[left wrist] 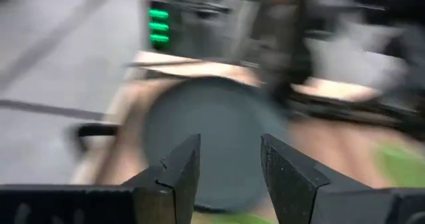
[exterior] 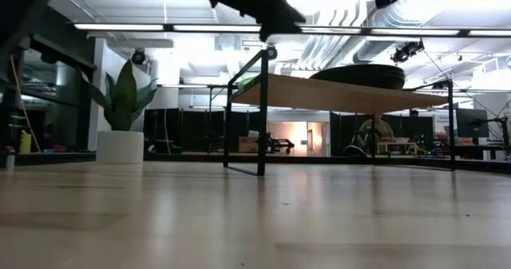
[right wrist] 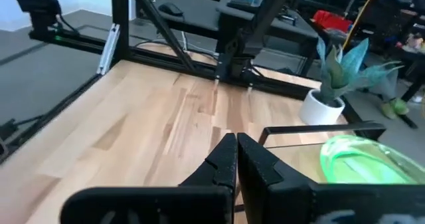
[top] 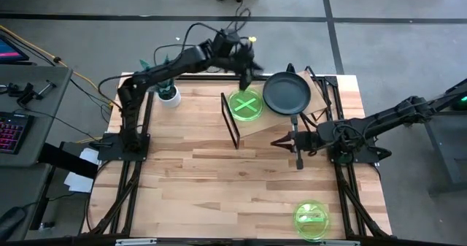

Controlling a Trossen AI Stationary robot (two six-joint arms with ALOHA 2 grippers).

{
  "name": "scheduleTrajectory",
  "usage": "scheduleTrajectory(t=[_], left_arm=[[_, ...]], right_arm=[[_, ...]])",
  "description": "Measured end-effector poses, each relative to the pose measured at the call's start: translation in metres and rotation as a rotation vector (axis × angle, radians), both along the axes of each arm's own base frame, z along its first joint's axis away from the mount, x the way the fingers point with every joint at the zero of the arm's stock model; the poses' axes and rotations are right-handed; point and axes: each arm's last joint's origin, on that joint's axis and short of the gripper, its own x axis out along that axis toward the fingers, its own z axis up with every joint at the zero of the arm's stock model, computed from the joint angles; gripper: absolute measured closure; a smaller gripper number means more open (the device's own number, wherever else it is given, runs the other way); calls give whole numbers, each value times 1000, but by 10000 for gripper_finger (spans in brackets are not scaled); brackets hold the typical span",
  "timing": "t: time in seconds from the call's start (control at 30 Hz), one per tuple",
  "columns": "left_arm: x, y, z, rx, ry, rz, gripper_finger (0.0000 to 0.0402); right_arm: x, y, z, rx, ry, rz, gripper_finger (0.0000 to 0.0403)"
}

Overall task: Place and stack plates onto a shelf
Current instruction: Stack the green plate on the green plates on the shelf

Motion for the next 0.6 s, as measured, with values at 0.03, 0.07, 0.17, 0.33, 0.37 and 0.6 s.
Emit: scheduleTrajectory(t=[0.03,0.07,0.17,0.33,0.37,0.6], left_arm=[[-2,-9,-2,-24,3,-57,256],[-4,-20,-5,-45,10,-107,258],[-9,-59,-25,-33,-15,-219,264],[-35,-123,-86,-54,-123,-339,274],[-43,-134,-101,-82,-146,-347,276],[-119,-159,-132,-201,-312,-245,286]], right_arm=[[0,0,0,6,2,0,403],[0,0,0,15,5,-1,403],[-1,2,-1,35,18,23,403],[0,12,-5,85,40,66,403],[0,14,-7,97,55,78,403],[1,42,-28,448,341,157,403]])
